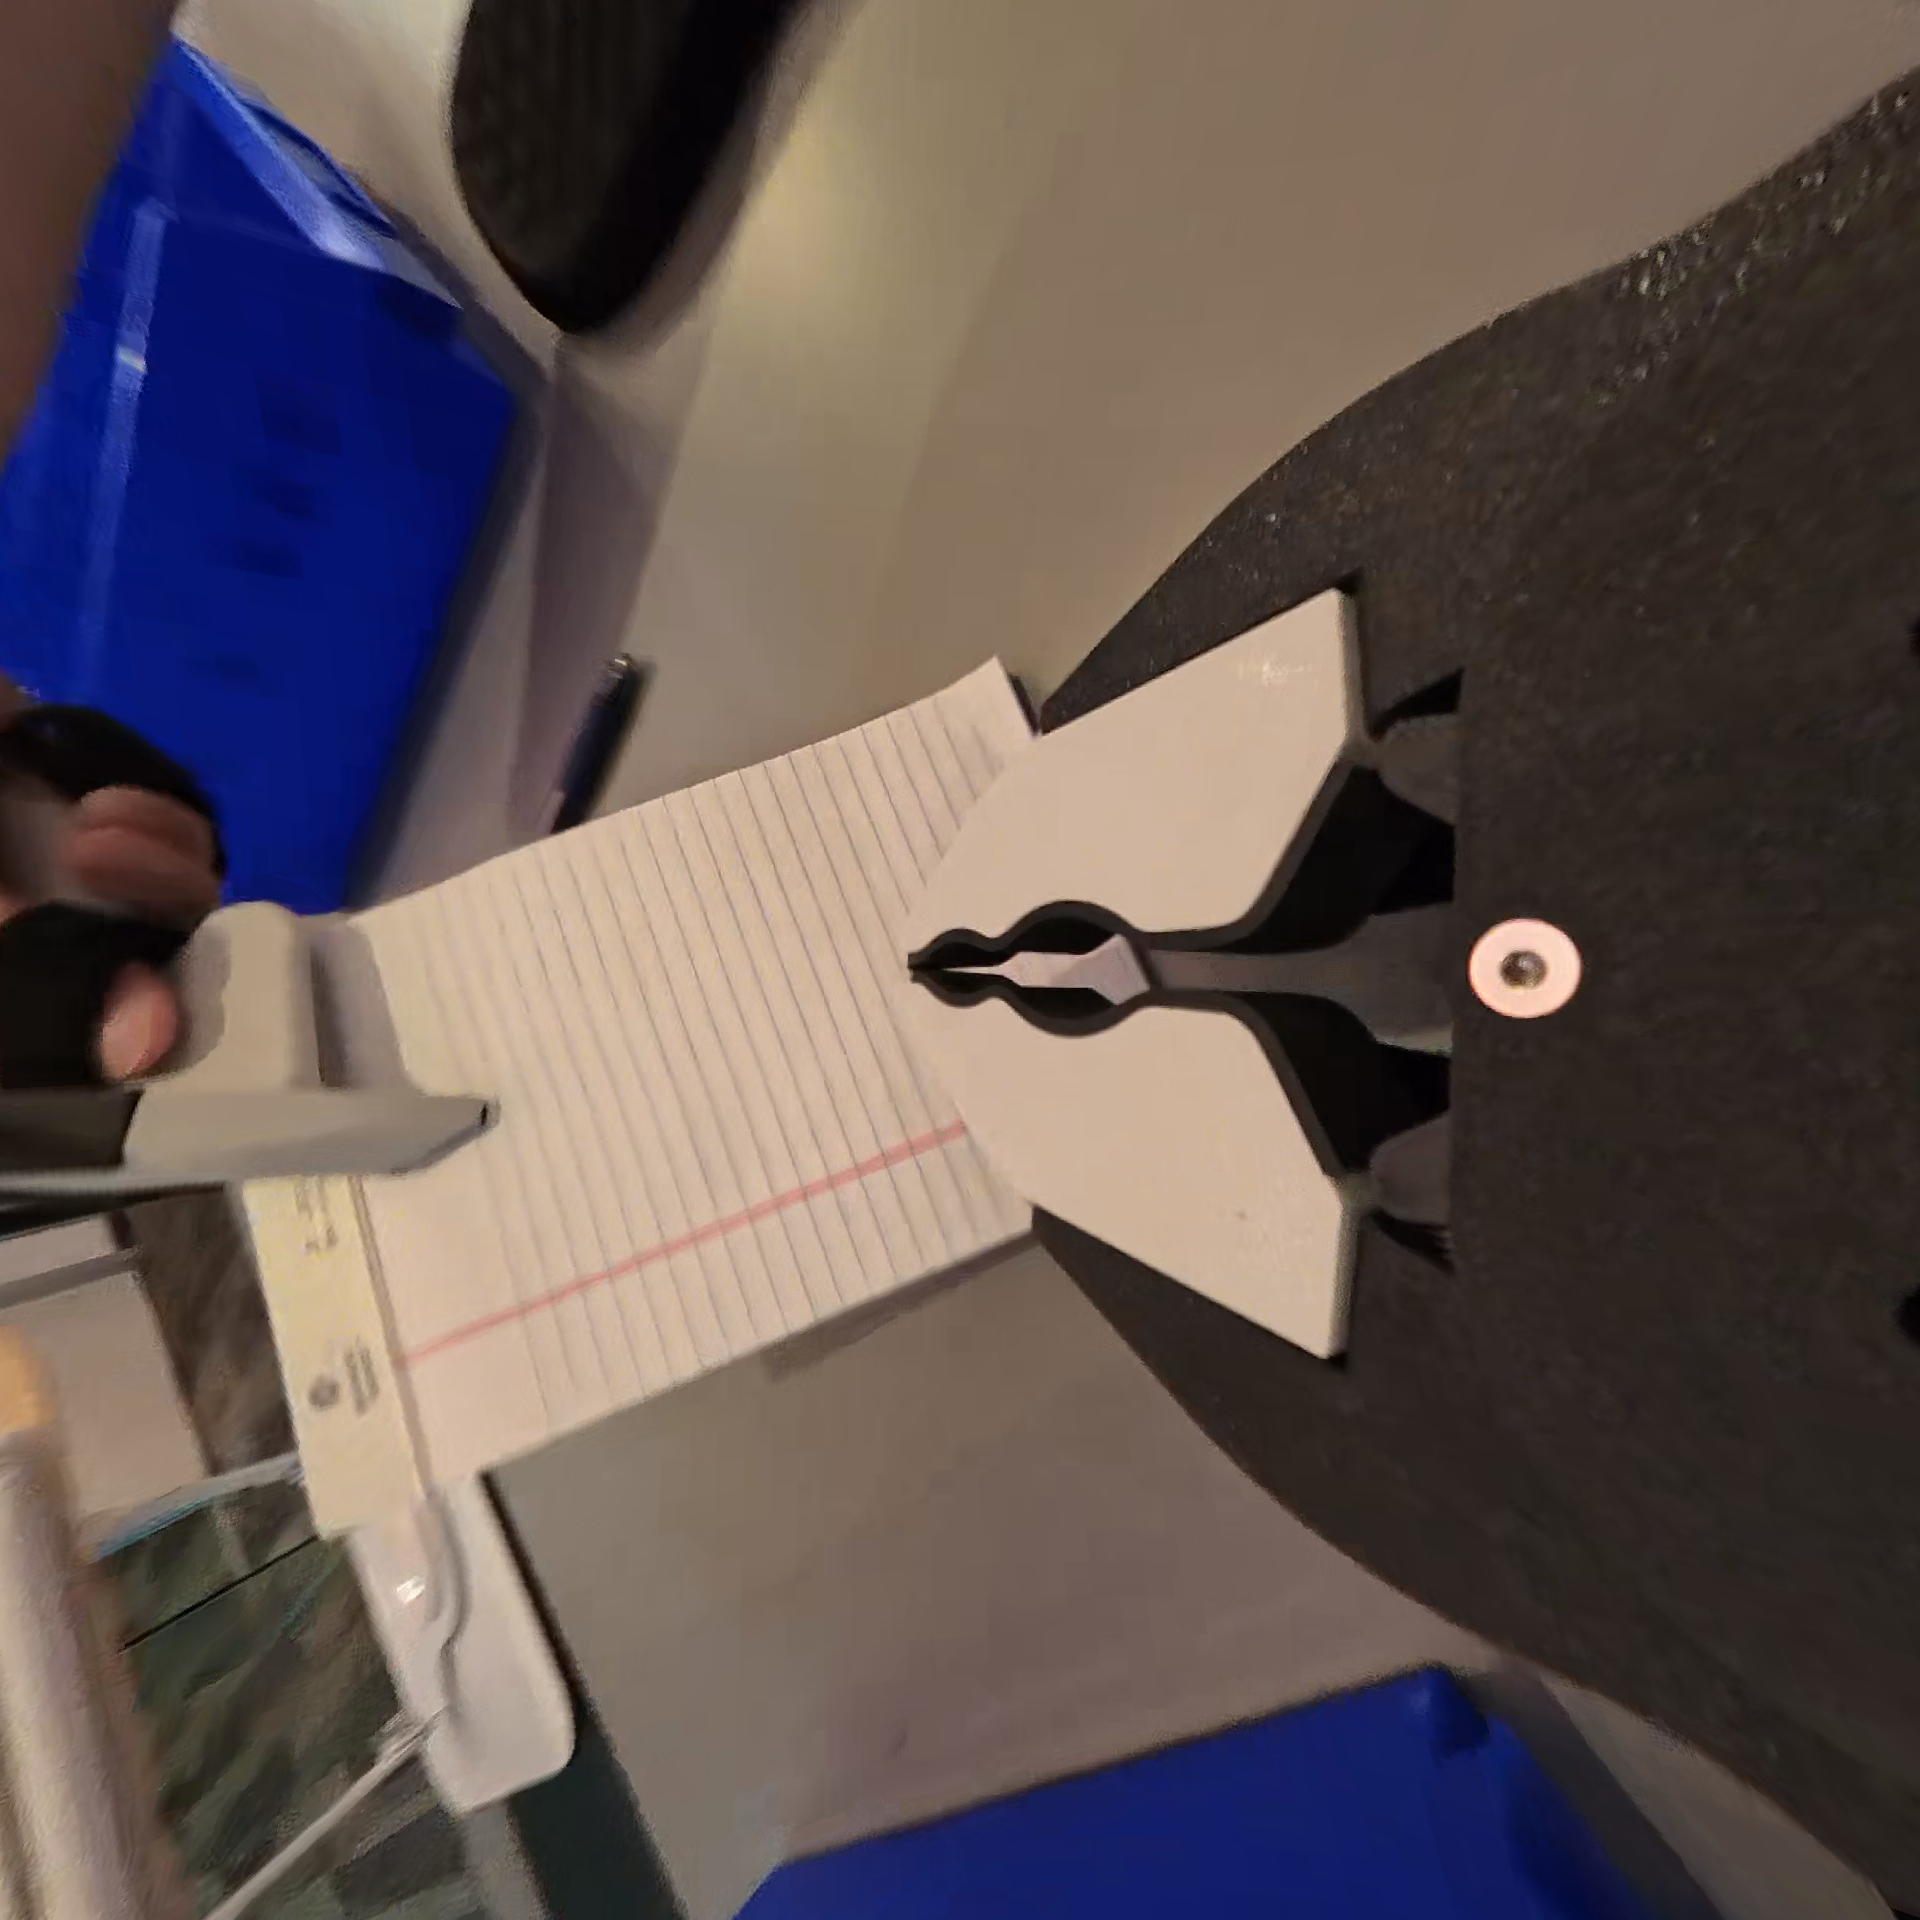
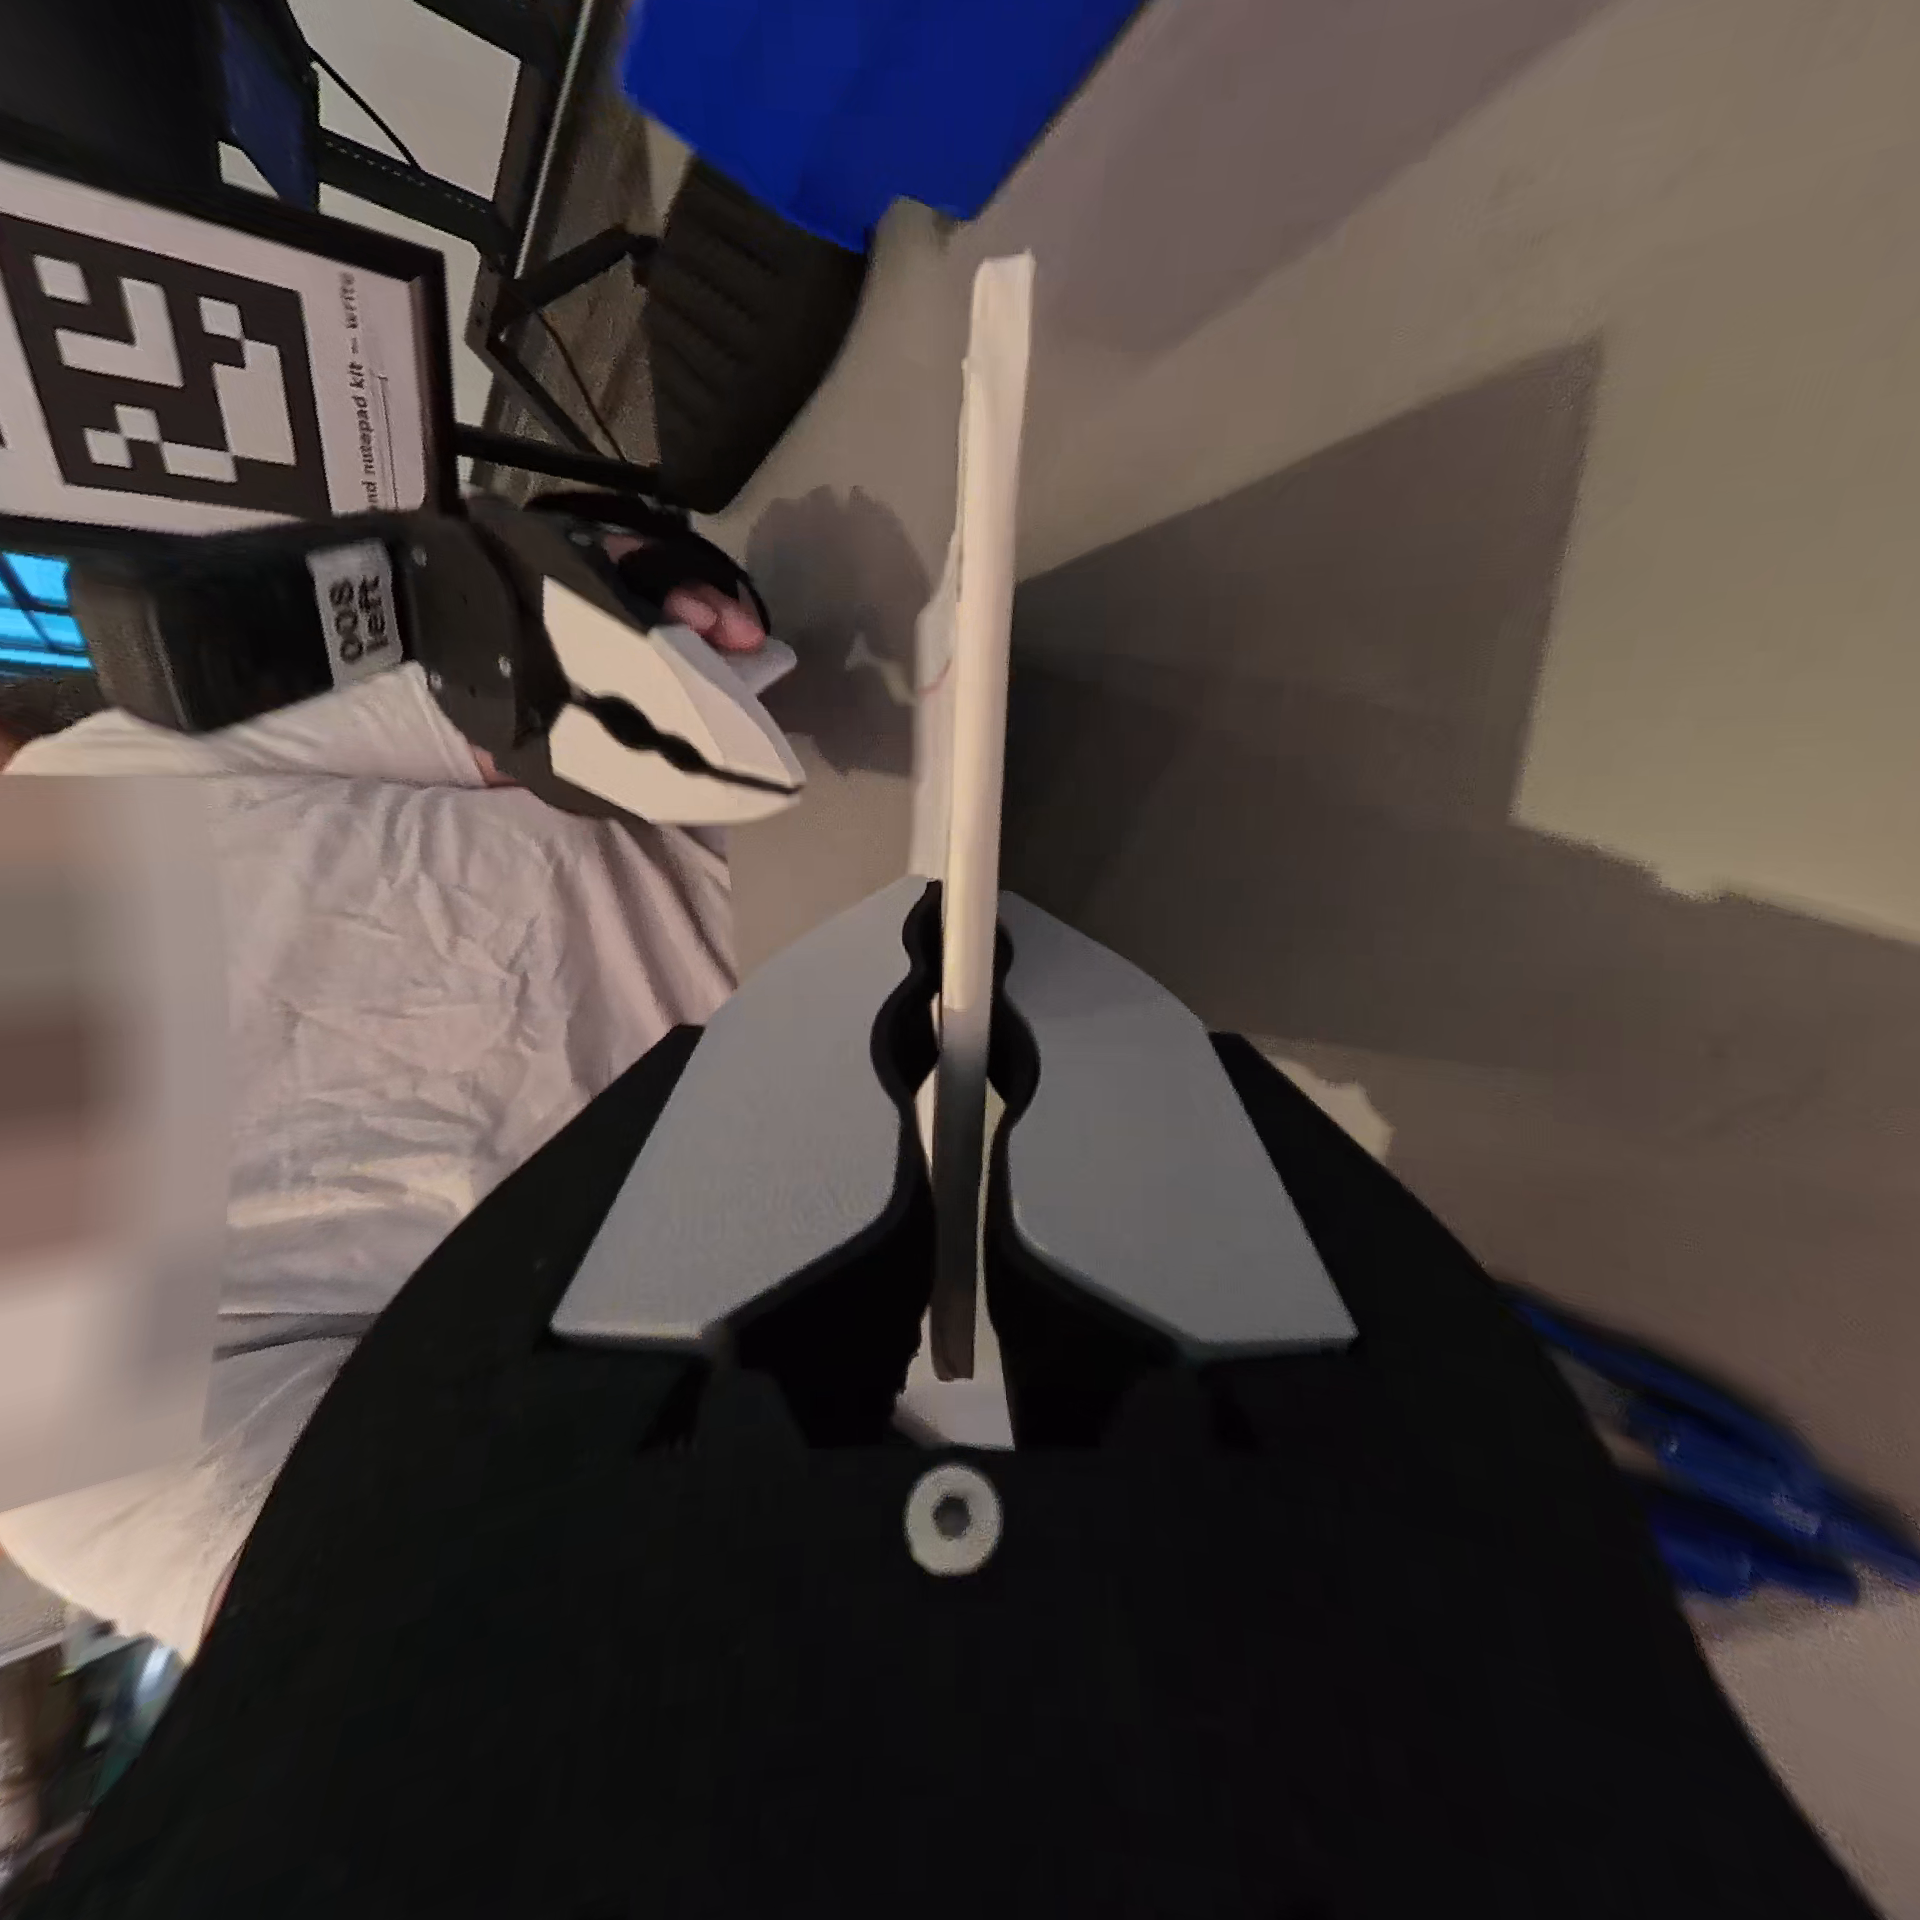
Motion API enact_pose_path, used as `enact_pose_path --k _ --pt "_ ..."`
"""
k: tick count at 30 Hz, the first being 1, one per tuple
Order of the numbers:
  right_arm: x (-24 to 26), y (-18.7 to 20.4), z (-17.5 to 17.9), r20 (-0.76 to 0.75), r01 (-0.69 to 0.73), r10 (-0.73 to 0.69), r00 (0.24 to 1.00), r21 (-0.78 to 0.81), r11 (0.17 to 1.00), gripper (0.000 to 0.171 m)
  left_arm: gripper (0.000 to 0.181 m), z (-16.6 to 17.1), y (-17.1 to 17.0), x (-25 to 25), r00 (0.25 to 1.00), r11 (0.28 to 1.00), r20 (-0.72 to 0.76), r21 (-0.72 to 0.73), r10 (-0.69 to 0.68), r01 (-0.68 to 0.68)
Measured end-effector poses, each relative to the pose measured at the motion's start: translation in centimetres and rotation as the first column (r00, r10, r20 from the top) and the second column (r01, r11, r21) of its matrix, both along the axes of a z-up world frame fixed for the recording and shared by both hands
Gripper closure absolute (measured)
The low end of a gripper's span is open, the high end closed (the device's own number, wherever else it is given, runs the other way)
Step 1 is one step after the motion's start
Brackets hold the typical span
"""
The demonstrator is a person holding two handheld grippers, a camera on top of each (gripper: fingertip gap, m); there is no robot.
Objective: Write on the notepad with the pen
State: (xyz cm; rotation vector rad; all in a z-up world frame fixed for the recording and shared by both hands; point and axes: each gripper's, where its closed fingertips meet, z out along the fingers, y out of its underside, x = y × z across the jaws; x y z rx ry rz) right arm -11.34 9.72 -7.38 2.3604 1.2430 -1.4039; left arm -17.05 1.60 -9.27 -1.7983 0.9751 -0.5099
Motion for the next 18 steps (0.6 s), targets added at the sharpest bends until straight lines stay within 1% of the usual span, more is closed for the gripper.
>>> enact_pose_path --k 3,6,9,11,13,14,16,18 --pt "2.6 -0.8 4.2 0.007 -0.003 0.002 1.0 0.124 0.992 0.166 0.181 3.4 -1.2 -1.2 0.999 0.999 0.041 0.039 -0.013 0.011" --pt "7.0 -1.8 10.7 -0.002 0.013 -0.013 1.0 0.218 0.976 0.166 0.181 5.9 -2.6 -2.7 0.998 0.998 0.061 0.062 -0.023 0.019" --pt "13.1 -2.6 17.4 -0.021 0.055 -0.051 0.998 0.275 0.96 0.166 0.181 6.5 -4.1 -4.0 0.998 0.998 0.064 0.049 -0.03 0.026" --pt "18.0 -3.1 20.4 -0.01 0.069 -0.07 0.998 0.319 0.945 0.167 0.181 5.9 -5.0 -4.7 0.998 0.999 0.05 0.026 -0.03 0.028" --pt "22.7 -3.4 21.7 -0.001 0.115 -0.121 0.993 0.316 0.942 0.166 0.181 5.1 -5.8 -5.2 0.999 1.0 0.029 0.005 -0.022 0.022" --pt "24.8 -3.3 21.8 0.001 0.148 -0.155 0.988 0.297 0.943 0.167 0.181 4.8 -6.1 -5.4 1.0 1.0 0.02 -0.003 -0.018 0.018" --pt "28.6 -3.5 20.6 0.038 0.178 -0.193 0.98 0.254 0.951 0.166 0.181 4.2 -6.7 -5.6 1.0 1.0 0.008 -0.023 -0.012 0.012" --pt "31.7 -4.0 18.3 0.092 0.162 -0.185 0.978 0.214 0.963 0.166 0.181 4.0 -7.1 -5.8 1.0 0.999 -0.005 -0.034 -0.003 0.003"
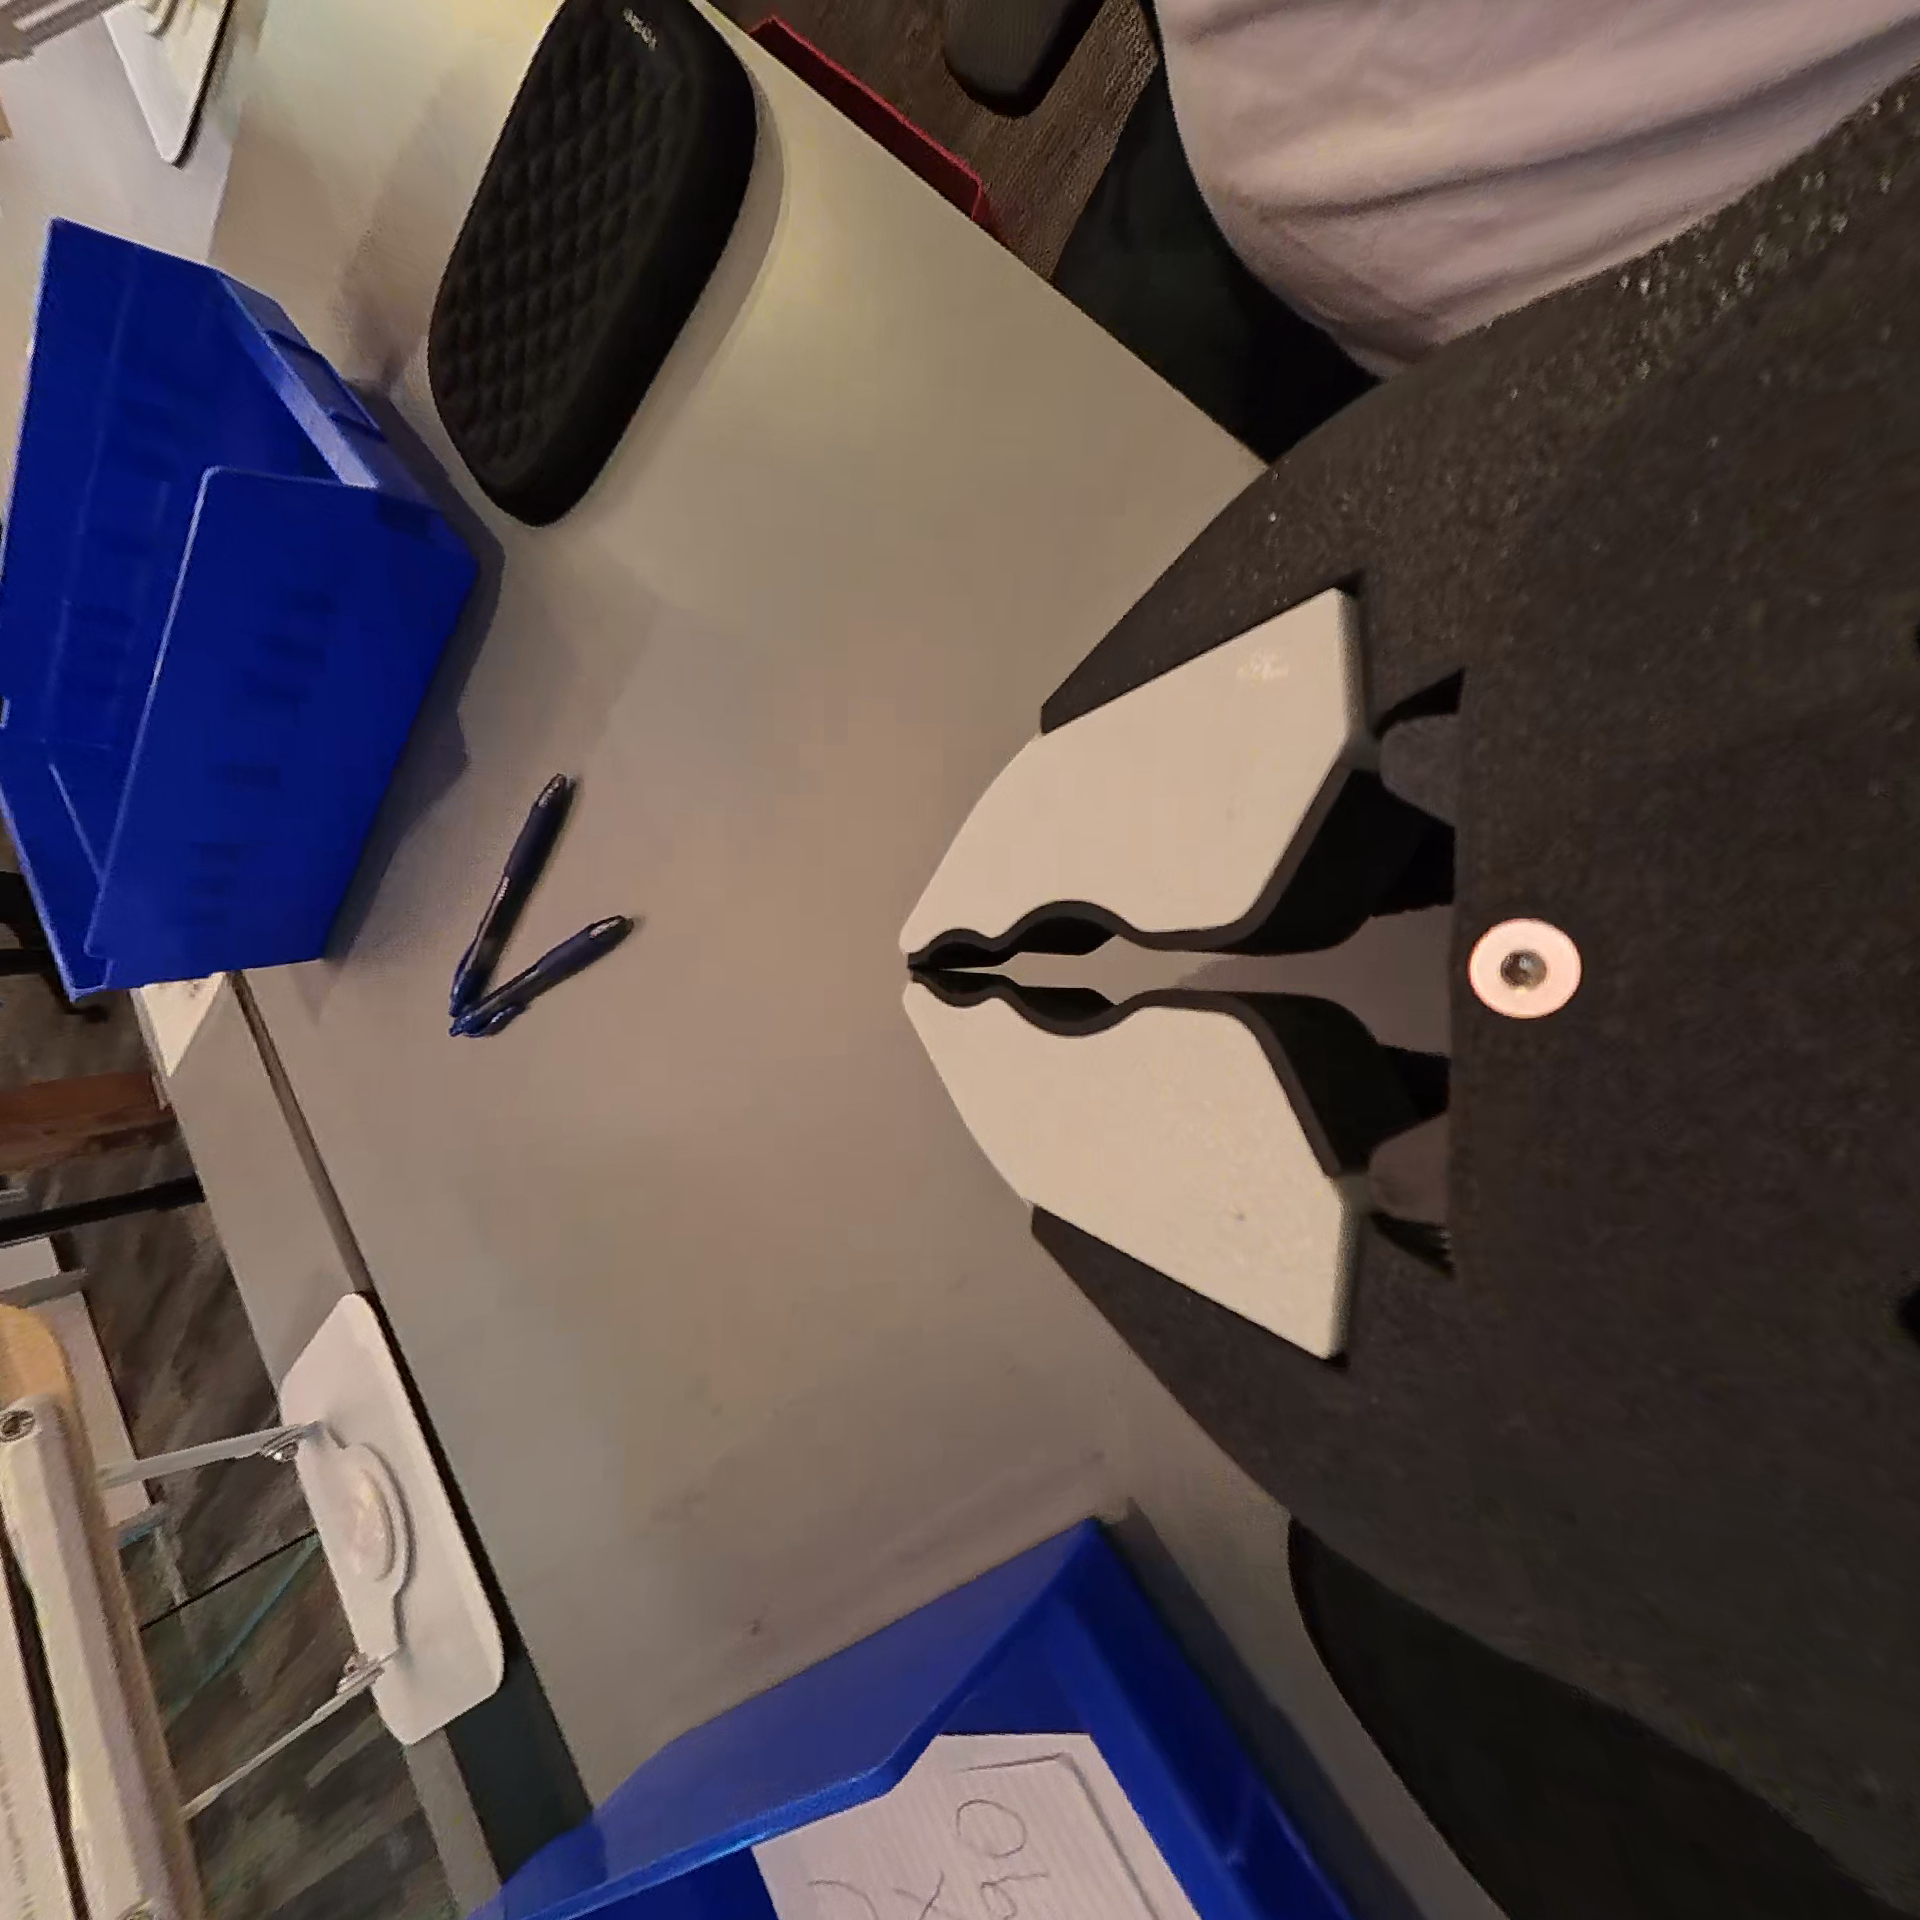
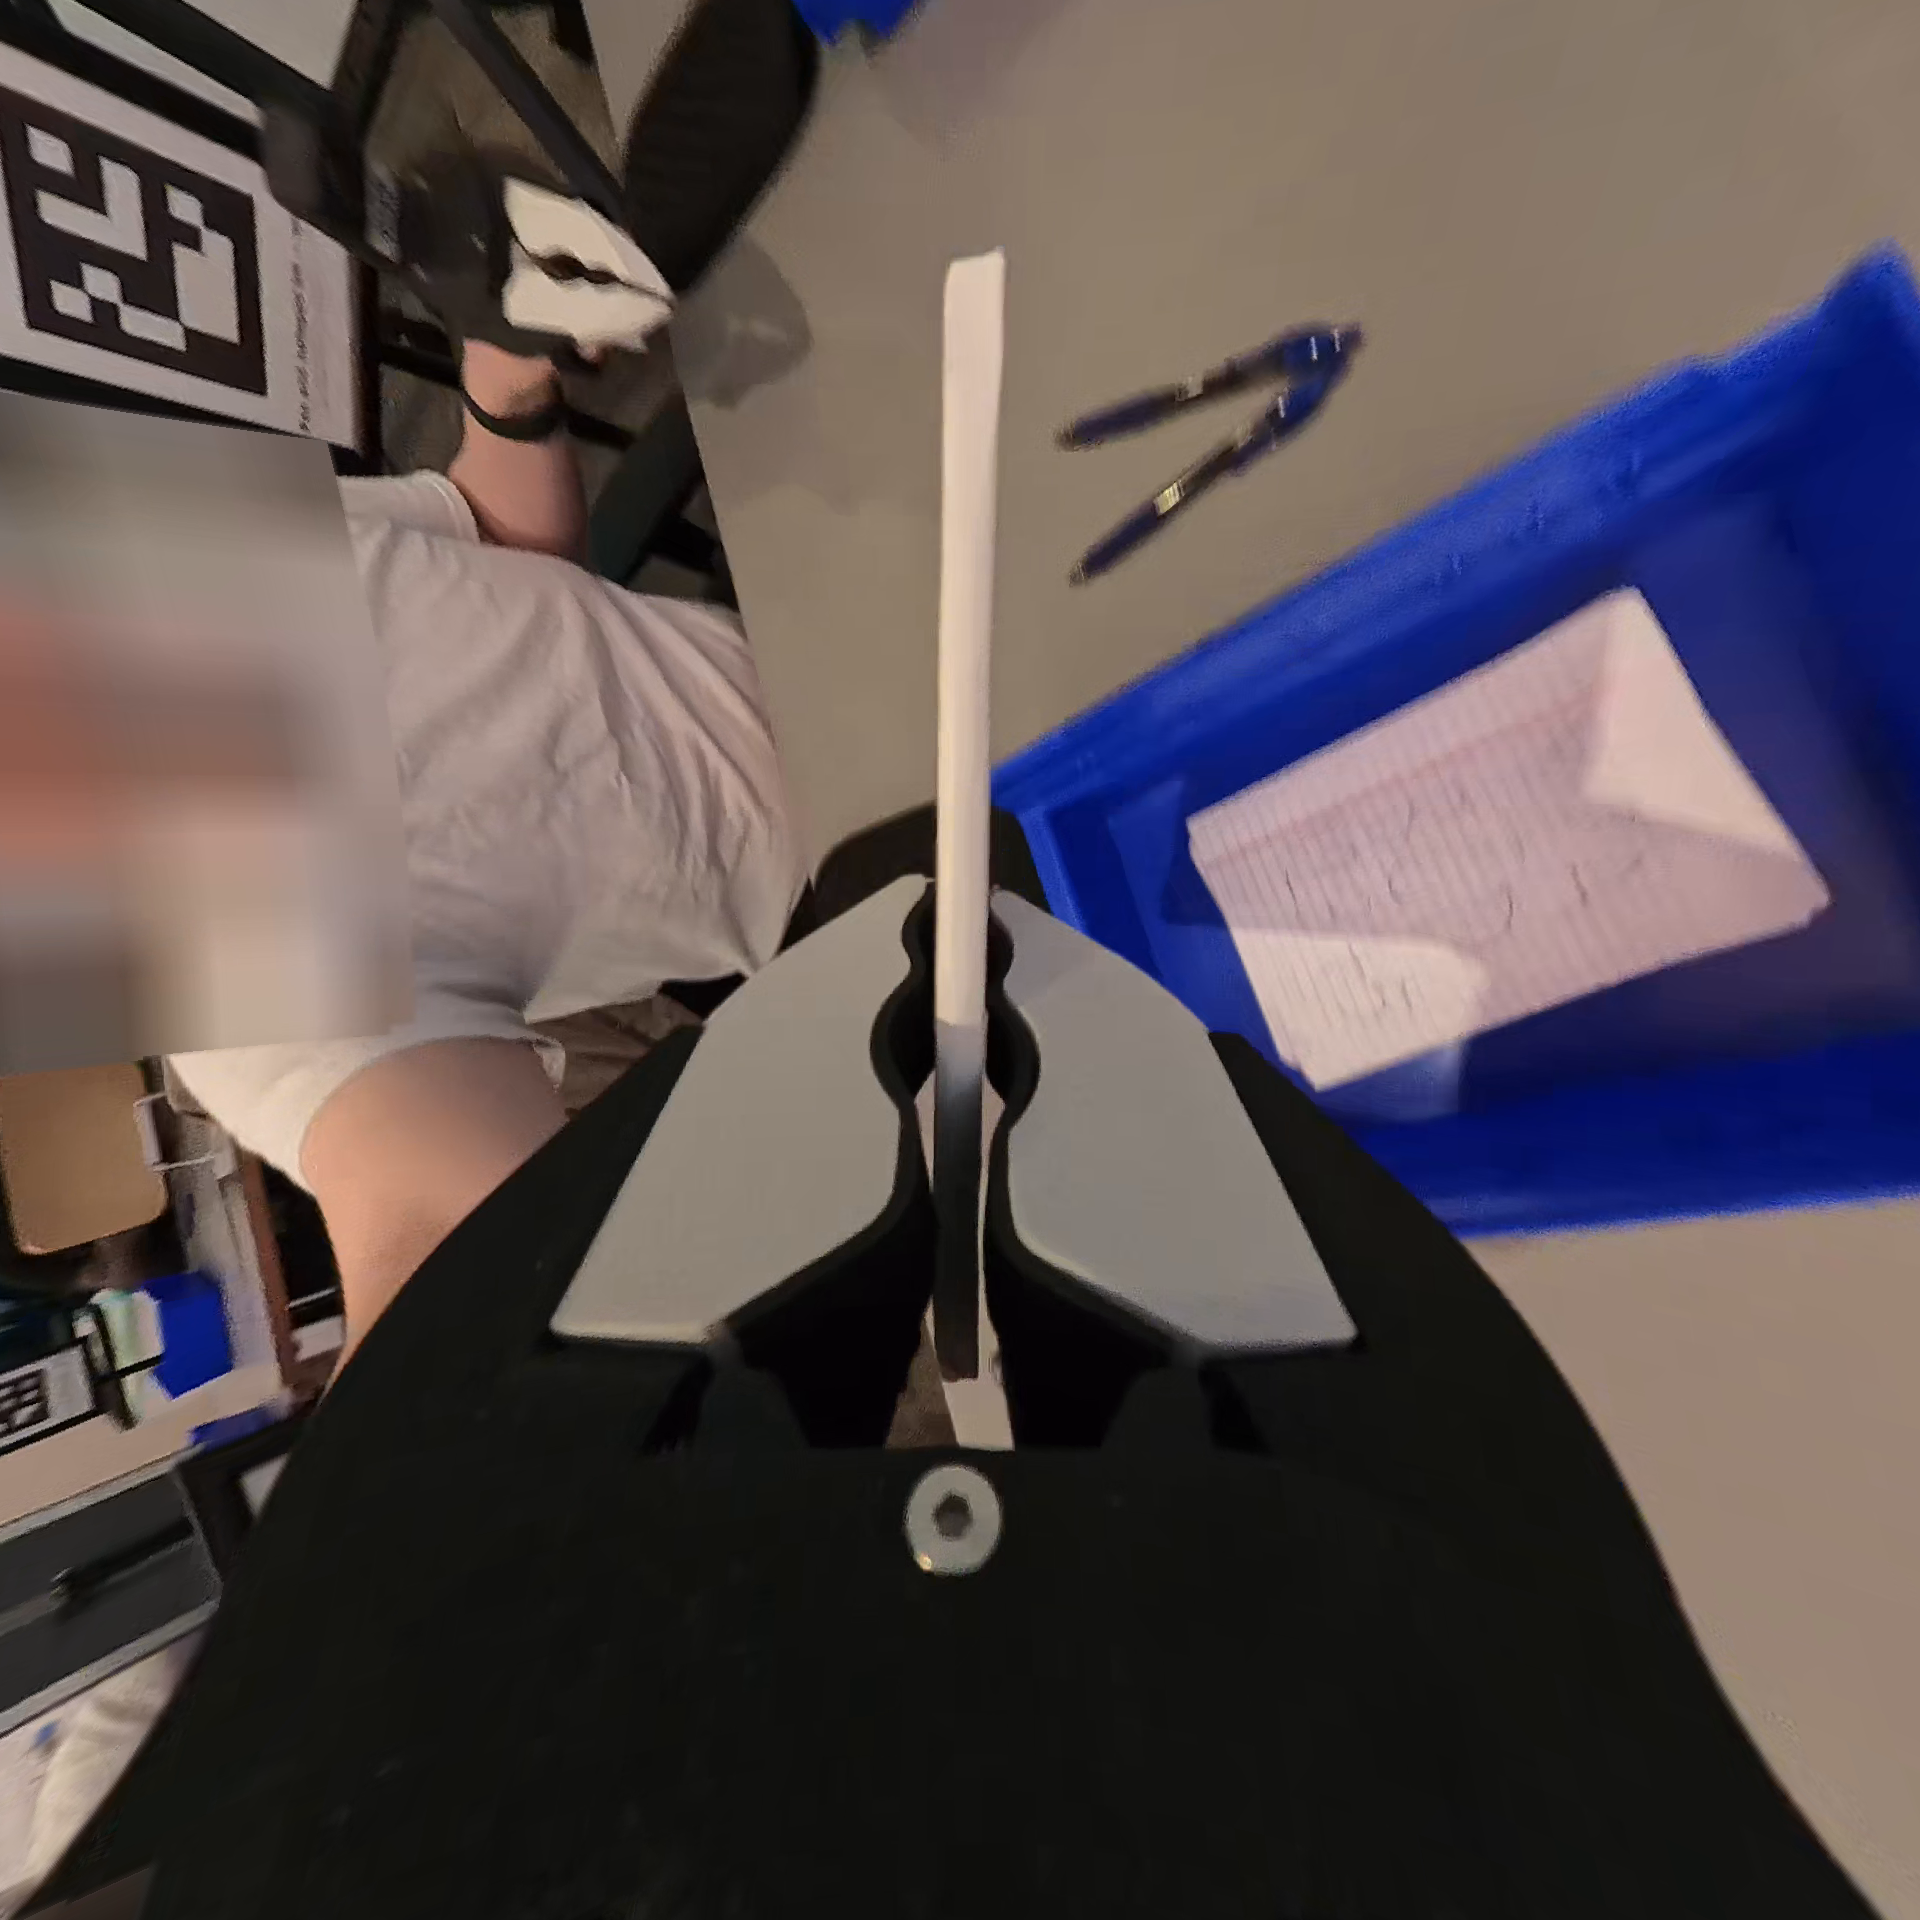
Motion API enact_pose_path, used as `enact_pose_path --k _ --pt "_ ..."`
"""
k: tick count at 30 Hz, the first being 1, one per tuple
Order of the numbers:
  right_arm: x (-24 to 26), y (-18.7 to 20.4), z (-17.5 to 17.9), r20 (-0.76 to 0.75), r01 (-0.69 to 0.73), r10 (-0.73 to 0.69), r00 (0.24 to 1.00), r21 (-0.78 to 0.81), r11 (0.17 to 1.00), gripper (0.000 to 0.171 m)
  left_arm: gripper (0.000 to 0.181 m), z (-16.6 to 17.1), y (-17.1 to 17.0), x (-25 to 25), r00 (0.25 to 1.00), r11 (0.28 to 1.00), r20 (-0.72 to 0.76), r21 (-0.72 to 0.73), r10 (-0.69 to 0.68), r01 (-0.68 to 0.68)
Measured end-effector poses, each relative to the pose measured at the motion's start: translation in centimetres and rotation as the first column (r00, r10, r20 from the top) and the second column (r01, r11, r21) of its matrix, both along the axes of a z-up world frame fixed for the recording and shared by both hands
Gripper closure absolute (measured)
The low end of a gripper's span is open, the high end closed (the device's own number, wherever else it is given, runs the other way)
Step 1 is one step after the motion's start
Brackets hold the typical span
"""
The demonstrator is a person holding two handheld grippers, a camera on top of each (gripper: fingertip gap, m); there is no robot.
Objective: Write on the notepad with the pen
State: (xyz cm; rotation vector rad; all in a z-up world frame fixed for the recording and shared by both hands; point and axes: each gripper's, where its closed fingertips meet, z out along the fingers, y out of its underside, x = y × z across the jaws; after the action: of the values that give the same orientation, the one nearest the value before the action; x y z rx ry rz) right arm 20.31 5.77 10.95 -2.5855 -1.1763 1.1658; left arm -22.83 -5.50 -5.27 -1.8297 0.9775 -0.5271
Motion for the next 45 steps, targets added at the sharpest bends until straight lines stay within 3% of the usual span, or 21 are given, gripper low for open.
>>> enact_pose_path --k 5,9,17,24,34,45 --pt "3.3 0.4 -5.6 0.014 -0.038 0.04 0.999 -0.121 0.992 0.166 0.181 1.3 -1.2 0.9 0.996 0.998 0.072 -0.045 -0.048 0.051" --pt "3.4 1.7 -9.3 0.022 -0.118 0.123 0.992 -0.16 0.98 0.166 0.181 3.6 -1.5 1.6 0.985 0.996 0.159 -0.049 -0.072 0.081" --pt "2.2 2.1 -14.2 -0.05 -0.296 0.298 0.953 -0.363 0.884 0.167 0.181 5.9 0.1 1.5 0.985 0.999 0.169 -0.024 -0.022 0.026" --pt "1.6 4.7 -18.5 -0.04 -0.353 0.36 0.932 -0.32 0.879 0.166 0.181 5.2 1.3 2.6 0.992 0.999 0.128 -0.049 -0.016 0.022" --pt "1.0 6.0 -19.7 -0.052 -0.366 0.368 0.928 -0.297 0.882 0.165 0.181 4.6 2.2 4.3 0.993 0.996 0.107 -0.07 -0.054 0.062" --pt "1.5 7.6 -20.2 0.056 -0.326 0.34 0.939 -0.181 0.928 0.146 0.181 4.5 1.7 4.5 0.992 0.994 0.107 -0.076 -0.067 0.075"
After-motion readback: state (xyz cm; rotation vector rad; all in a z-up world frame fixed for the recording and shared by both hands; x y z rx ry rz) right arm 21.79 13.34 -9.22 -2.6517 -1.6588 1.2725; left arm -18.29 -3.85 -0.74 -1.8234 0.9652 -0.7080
